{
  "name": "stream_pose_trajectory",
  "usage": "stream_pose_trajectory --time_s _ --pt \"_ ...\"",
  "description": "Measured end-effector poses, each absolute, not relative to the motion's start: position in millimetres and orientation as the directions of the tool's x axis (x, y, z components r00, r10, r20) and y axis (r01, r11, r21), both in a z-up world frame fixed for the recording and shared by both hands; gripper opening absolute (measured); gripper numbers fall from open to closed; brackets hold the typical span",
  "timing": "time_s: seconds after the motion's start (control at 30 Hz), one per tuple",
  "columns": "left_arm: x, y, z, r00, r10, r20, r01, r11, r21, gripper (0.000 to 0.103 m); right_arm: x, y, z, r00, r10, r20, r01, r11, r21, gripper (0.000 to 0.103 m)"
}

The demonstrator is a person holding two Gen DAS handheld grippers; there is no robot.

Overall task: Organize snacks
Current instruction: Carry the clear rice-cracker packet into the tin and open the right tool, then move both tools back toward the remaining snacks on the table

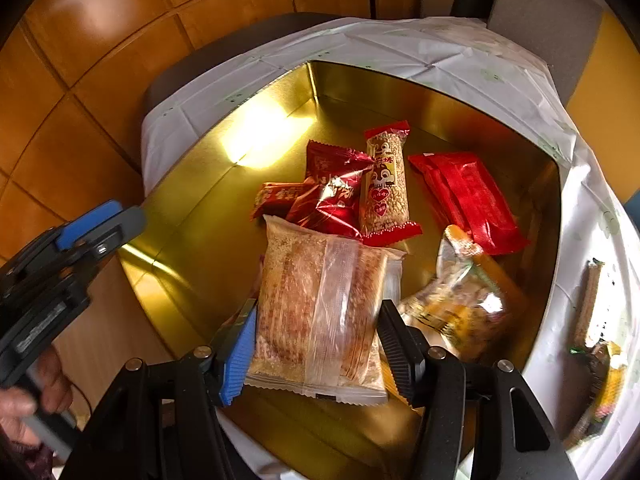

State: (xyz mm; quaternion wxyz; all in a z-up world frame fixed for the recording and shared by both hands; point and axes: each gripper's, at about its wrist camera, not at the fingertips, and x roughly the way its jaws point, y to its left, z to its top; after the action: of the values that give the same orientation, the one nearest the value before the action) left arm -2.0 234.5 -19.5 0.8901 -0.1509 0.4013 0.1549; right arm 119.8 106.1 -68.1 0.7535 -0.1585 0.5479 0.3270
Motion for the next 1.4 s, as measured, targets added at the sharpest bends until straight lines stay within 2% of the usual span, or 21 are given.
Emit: stream_pose_trajectory --time_s 0.13,0.33,0.4,0.53,0.57,0.87,1.23,1.4 --pt "-2.2 234.4 -20.1 0.63 0.153 -0.762 -0.396 0.906 -0.146 0.042 120.4 102.1 -66.1 0.181 0.347 -0.92 -0.654 0.742 0.151 0.064" --pt "-1.9 233.9 -18.9 0.634 0.155 -0.758 -0.395 0.907 -0.144 0.042 108.6 92.2 -54.6 0.205 0.367 -0.907 -0.661 0.735 0.148 0.063" --pt "-1.7 232.4 -19.1 0.633 0.154 -0.759 -0.393 0.909 -0.143 0.042 103.8 93.1 -54.3 0.208 0.367 -0.907 -0.672 0.727 0.141 0.059" --pt "-1.7 229.2 -17.9 0.635 0.152 -0.758 -0.384 0.913 -0.139 0.042 100.2 99.8 -62.0 0.209 0.342 -0.916 -0.686 0.719 0.112 0.037" --pt "-1.7 228.4 -17.5 0.636 0.152 -0.756 -0.382 0.914 -0.138 0.042 100.5 100.9 -63.8 0.206 0.342 -0.917 -0.684 0.72 0.114 0.036" --pt "-1.8 225.1 -16.6 0.636 0.157 -0.756 -0.377 0.917 -0.127 0.042 100.4 99.6 -67.4 0.194 0.365 -0.911 -0.674 0.724 0.147 0.036" --pt "-3.4 215.5 -10.5 0.65 0.158 -0.744 -0.352 0.929 -0.11 0.042 85.4 91.6 -55.3 0.251 0.36 -0.899 -0.674 0.731 0.104 0.037" --pt "-3.9 211.9 -7.2 0.656 0.158 -0.738 -0.342 0.934 -0.104 0.042 83.5 81.6 -44.7 0.285 0.362 -0.887 -0.663 0.743 0.09 0.043"
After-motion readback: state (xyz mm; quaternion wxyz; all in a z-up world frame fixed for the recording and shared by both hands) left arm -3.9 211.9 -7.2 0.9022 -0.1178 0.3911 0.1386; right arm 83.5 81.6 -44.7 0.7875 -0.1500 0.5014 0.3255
